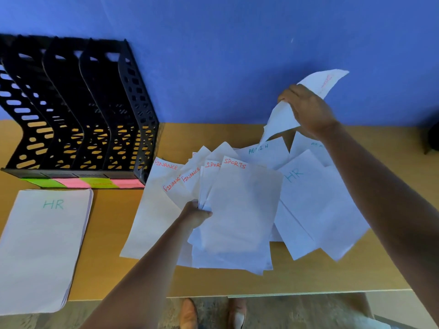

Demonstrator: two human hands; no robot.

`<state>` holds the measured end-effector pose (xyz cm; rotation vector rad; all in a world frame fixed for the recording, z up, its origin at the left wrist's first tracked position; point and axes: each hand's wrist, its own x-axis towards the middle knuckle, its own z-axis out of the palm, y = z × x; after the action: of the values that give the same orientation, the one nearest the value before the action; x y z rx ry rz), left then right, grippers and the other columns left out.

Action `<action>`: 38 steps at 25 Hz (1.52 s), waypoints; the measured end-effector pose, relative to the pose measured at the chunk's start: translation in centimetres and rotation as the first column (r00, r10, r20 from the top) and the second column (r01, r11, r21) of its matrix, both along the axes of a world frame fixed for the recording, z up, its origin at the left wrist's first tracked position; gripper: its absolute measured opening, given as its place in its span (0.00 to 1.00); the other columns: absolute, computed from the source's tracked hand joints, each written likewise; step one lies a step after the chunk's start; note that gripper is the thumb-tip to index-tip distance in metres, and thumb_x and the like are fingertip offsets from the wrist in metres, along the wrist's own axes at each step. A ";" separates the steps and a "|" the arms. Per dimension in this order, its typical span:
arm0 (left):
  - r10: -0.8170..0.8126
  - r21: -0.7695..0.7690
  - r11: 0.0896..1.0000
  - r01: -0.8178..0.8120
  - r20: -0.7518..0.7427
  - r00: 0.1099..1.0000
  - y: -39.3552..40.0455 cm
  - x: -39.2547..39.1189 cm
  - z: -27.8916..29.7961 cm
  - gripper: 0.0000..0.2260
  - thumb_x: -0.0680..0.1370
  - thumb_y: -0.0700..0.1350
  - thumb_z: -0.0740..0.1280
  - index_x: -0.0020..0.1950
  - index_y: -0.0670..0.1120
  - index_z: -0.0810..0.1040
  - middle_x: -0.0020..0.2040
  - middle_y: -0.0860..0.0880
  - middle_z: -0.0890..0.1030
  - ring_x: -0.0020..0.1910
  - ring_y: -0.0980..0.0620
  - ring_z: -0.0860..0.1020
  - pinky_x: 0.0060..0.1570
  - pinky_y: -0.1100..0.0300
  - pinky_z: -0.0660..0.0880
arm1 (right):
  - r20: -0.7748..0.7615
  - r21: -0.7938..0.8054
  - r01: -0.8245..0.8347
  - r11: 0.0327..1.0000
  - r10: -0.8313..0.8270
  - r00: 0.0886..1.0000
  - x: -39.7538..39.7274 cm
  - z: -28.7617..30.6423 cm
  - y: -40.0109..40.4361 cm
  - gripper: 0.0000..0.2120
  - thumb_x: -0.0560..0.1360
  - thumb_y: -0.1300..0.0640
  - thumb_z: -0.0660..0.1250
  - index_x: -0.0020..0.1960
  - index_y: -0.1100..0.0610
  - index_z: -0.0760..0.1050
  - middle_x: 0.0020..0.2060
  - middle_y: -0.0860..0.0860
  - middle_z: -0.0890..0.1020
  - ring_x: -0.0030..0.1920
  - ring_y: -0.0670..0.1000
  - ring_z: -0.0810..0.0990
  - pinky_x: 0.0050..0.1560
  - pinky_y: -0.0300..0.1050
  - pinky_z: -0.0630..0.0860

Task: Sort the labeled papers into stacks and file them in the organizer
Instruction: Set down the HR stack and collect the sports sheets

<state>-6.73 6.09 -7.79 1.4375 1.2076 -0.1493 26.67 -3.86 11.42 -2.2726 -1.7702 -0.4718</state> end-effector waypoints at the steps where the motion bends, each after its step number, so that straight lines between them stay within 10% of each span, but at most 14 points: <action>1: 0.001 -0.007 1.000 -0.001 0.007 1.000 0.0 0.0 0.0 0.11 0.73 0.36 0.73 0.55 0.38 0.81 0.46 0.42 0.81 0.44 0.46 0.78 0.46 0.58 0.72 | 0.041 0.036 -0.048 0.998 0.046 0.998 -0.7 1.0 0.0 0.15 0.73 0.78 0.59 0.54 0.65 0.77 0.48 0.61 0.79 0.48 0.63 0.76 0.46 0.52 0.73; 15: 0.001 -0.013 1.000 -0.001 0.000 1.000 -0.4 0.0 0.8 0.05 0.77 0.39 0.64 0.41 0.45 0.75 0.40 0.45 0.78 0.41 0.49 0.74 0.35 0.69 0.73 | 0.010 -0.290 -0.626 0.723 0.657 0.754 -19.8 -11.2 0.9 0.10 0.78 0.64 0.62 0.50 0.54 0.80 0.41 0.50 0.80 0.45 0.53 0.80 0.42 0.45 0.74; 18: 0.128 -0.081 0.988 -0.129 -0.014 0.992 0.0 0.0 -0.1 0.13 0.84 0.40 0.55 0.64 0.40 0.75 0.64 0.35 0.77 0.55 0.45 0.76 0.59 0.53 0.75 | -0.041 -0.264 -0.528 0.807 0.538 0.842 -21.9 -13.8 0.7 0.12 0.72 0.67 0.69 0.51 0.54 0.80 0.43 0.50 0.80 0.46 0.52 0.80 0.43 0.43 0.74; 21: 0.267 -0.180 0.947 -0.267 -0.026 0.963 -0.1 -0.1 0.1 0.24 0.85 0.55 0.53 0.68 0.38 0.74 0.61 0.40 0.79 0.56 0.41 0.78 0.53 0.54 0.74 | -0.214 -0.228 -0.443 0.867 0.399 0.892 -22.6 -15.1 0.2 0.11 0.75 0.67 0.68 0.57 0.60 0.78 0.50 0.54 0.82 0.50 0.56 0.81 0.50 0.46 0.77; 24: 0.330 -0.263 0.910 -0.321 -0.009 0.944 0.0 0.3 0.2 0.29 0.82 0.62 0.52 0.71 0.42 0.71 0.66 0.41 0.77 0.64 0.41 0.75 0.68 0.51 0.69 | -0.404 -0.215 -0.341 0.915 0.235 0.884 -23.1 -16.0 -1.7 0.14 0.79 0.58 0.66 0.64 0.58 0.75 0.60 0.54 0.80 0.58 0.55 0.79 0.63 0.47 0.74; 27: 0.352 -0.245 0.911 -0.332 0.041 0.935 -0.2 0.3 0.1 0.27 0.81 0.61 0.57 0.73 0.44 0.69 0.71 0.43 0.73 0.70 0.42 0.70 0.72 0.53 0.64 | -0.597 -0.031 0.093 0.995 -0.093 0.797 -22.9 -16.7 -4.7 0.17 0.78 0.58 0.68 0.66 0.56 0.72 0.63 0.53 0.77 0.62 0.54 0.76 0.65 0.51 0.73; 31: 0.186 -0.175 0.967 -0.187 -0.021 0.982 0.1 0.0 -0.2 0.29 0.78 0.61 0.65 0.68 0.39 0.74 0.60 0.43 0.78 0.63 0.41 0.75 0.61 0.54 0.69 | -0.700 -0.156 0.755 0.637 -0.610 0.371 -22.7 -18.3 -7.6 0.30 0.76 0.56 0.69 0.73 0.62 0.61 0.67 0.58 0.69 0.67 0.60 0.69 0.65 0.57 0.69; 33: 0.123 -0.153 0.980 -0.124 -0.014 0.992 0.3 -0.2 -0.4 0.22 0.77 0.58 0.68 0.62 0.42 0.77 0.48 0.47 0.77 0.52 0.44 0.76 0.55 0.55 0.68 | -0.694 -0.291 0.781 0.553 -0.684 0.226 -22.8 -19.0 -7.8 0.34 0.78 0.52 0.66 0.76 0.63 0.56 0.70 0.60 0.66 0.70 0.62 0.66 0.68 0.58 0.66; 38: 0.138 -0.145 0.982 -0.123 0.101 0.985 -0.4 -0.1 -0.3 0.12 0.75 0.49 0.74 0.56 0.46 0.80 0.54 0.49 0.80 0.53 0.50 0.76 0.56 0.59 0.67 | -0.669 -0.293 0.681 0.671 -0.653 0.355 -23.3 -19.5 -7.3 0.33 0.80 0.47 0.60 0.79 0.59 0.53 0.74 0.57 0.65 0.73 0.59 0.63 0.72 0.59 0.60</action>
<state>-6.85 5.66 -8.06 1.2260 1.1738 -0.0608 3.40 -11.12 -8.04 -2.5288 -0.3633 0.3212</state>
